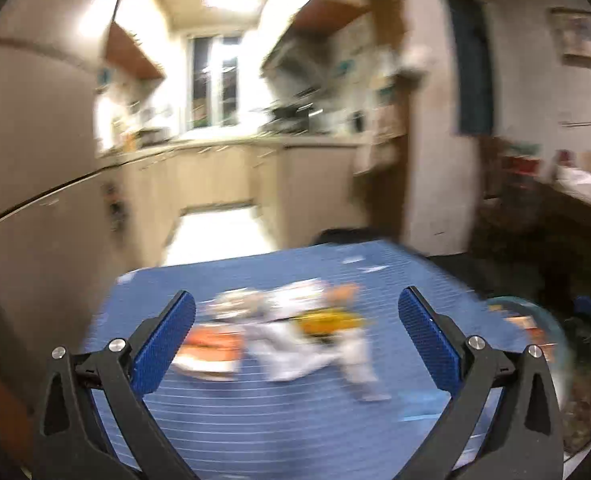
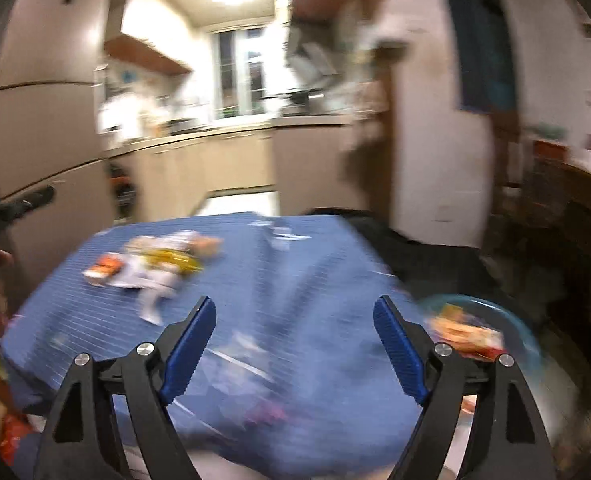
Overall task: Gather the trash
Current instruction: 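Move both open tools back to the remaining trash on the table, then grasp the orange-white paper cup with the left tool while the right tool grasps the white towel, then carry the paper cup and white towel with both tools over the white bucket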
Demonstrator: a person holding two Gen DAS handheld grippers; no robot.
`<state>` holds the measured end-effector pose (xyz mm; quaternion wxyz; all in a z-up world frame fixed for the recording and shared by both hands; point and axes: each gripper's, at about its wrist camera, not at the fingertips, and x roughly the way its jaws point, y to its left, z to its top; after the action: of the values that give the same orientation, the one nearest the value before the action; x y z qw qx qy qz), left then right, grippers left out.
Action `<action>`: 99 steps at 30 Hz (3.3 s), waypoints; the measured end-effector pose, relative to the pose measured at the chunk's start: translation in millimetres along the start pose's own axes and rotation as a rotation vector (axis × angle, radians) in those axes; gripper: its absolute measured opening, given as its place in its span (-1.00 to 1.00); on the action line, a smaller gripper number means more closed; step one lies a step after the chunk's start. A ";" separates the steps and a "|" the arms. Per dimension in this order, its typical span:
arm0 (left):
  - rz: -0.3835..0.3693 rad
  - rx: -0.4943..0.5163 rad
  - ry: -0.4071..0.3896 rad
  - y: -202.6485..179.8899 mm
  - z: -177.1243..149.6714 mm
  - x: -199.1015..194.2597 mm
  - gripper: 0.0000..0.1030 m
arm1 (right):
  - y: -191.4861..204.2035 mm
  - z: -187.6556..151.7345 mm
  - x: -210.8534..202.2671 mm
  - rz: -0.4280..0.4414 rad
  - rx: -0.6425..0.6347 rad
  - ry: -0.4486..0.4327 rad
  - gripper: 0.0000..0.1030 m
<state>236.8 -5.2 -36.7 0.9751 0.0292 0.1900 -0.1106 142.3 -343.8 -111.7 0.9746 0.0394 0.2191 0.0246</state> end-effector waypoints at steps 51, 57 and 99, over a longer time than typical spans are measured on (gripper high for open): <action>-0.087 -0.044 0.516 85.9 -83.6 201.7 0.06 | 152.8 -10.8 257.2 0.105 -0.074 0.399 -0.48; -0.106 -0.091 0.502 94.3 -86.0 194.2 -0.56 | 147.9 -10.4 247.0 0.107 -0.057 0.369 -0.49; -0.303 0.014 0.018 -80.9 -0.1 -31.7 -0.63 | 93.8 63.0 -25.3 -0.108 -0.062 -0.073 -0.50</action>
<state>189.8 -77.5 -26.0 0.9452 0.0077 0.2004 -0.2577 143.6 -256.2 -36.0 0.9826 -0.0019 0.1842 -0.0227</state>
